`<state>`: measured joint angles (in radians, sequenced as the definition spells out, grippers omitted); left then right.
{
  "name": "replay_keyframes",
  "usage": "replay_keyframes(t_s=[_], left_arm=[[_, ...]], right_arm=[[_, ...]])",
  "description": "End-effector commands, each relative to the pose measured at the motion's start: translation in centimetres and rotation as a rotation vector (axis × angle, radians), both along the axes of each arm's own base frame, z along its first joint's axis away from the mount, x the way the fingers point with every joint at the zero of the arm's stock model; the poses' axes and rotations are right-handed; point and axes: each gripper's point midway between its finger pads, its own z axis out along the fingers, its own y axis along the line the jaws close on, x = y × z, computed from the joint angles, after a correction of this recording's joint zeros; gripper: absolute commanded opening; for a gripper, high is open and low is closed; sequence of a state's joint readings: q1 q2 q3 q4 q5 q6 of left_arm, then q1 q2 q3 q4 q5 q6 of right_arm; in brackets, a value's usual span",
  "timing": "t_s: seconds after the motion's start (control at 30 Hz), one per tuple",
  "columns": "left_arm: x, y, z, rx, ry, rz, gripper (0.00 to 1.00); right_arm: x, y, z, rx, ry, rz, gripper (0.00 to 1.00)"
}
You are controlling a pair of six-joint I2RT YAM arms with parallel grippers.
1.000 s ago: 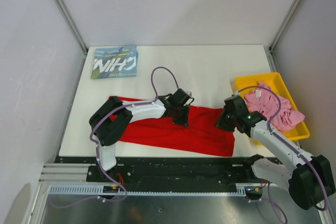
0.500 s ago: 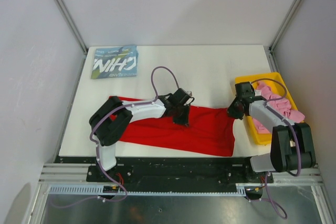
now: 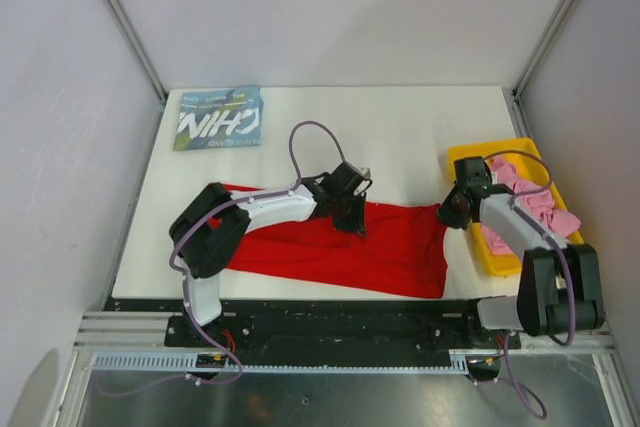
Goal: Fold and stack the t-shirts
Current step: Fold the other side of the tshirt into a rectangle, then rotate the tshirt 85 degrees
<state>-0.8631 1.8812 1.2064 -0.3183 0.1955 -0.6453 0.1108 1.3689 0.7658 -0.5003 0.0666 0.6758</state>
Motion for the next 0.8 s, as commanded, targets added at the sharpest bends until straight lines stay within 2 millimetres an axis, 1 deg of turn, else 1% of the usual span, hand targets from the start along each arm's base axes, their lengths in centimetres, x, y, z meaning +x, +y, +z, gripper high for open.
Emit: replay_keyframes(t_s=[0.0,0.1,0.17,0.27,0.37,0.47,0.57,0.67,0.77], left_arm=[[1.2,-1.9,6.1,-0.147,-0.08,-0.05,0.15],[1.1,-2.3,7.7,-0.19,-0.08,-0.066,0.19],[1.1,-2.4,8.6,-0.212,-0.088,-0.069,0.23],[1.2,-2.2,9.9,-0.236,-0.097,-0.066,0.26],[1.4,-1.8,10.8,-0.253,-0.107,-0.056,0.26],[1.6,-1.0,11.1,-0.259,-0.112,-0.046,0.26],[1.7,0.1,11.0,-0.256,-0.112,-0.033,0.26],[1.9,1.2,11.0,-0.253,-0.116,-0.021,0.27],[2.2,2.2,11.0,-0.25,-0.126,-0.01,0.27]], right_arm=[[-2.8,0.9,3.7,0.051,-0.041,0.015,0.25],[-5.9,2.2,3.9,0.09,-0.017,0.02,0.38],[-8.0,3.2,3.7,0.125,0.017,0.018,0.44],[-10.8,5.0,3.3,0.197,0.067,0.001,0.49],[-12.9,6.5,2.6,0.257,0.125,-0.055,0.51],[-13.5,7.1,2.0,0.277,0.154,-0.132,0.52],[-13.4,7.0,1.8,0.287,0.15,-0.208,0.55],[-13.8,6.7,0.9,0.295,0.175,-0.283,0.58],[-13.3,7.0,0.2,0.323,0.163,-0.327,0.59]])
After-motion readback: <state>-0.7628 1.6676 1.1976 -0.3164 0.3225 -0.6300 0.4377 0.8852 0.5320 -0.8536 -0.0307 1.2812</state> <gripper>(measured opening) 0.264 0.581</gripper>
